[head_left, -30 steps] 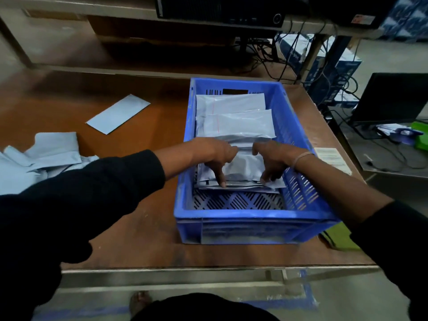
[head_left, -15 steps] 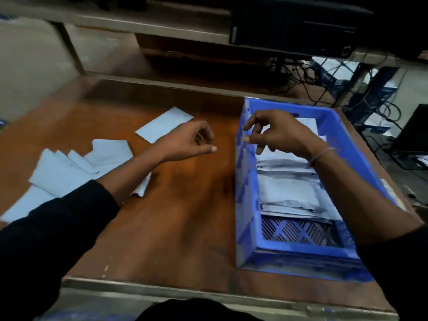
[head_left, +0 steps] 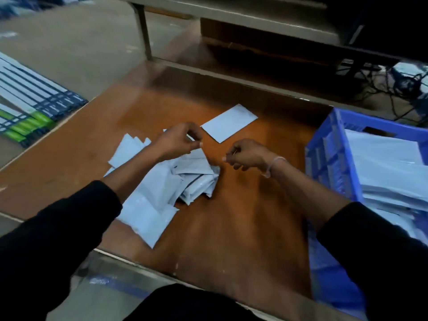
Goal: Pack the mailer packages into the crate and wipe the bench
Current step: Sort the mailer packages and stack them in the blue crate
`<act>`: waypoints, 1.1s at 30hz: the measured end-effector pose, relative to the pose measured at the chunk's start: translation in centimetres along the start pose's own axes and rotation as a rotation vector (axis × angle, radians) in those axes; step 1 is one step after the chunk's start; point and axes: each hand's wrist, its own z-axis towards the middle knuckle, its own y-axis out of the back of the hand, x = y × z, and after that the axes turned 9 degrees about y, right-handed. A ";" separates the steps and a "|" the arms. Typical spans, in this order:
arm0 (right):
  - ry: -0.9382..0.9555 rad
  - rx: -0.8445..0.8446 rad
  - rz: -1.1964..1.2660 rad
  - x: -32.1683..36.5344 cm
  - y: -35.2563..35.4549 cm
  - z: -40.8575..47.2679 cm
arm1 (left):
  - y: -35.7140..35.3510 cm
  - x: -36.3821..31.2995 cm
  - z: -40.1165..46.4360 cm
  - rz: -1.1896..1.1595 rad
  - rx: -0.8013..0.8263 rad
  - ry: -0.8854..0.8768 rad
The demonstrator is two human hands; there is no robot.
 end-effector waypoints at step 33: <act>-0.154 -0.124 0.311 4.4 -6.0 6.2 | 7.0 7.4 3.8 -0.710 -0.274 0.314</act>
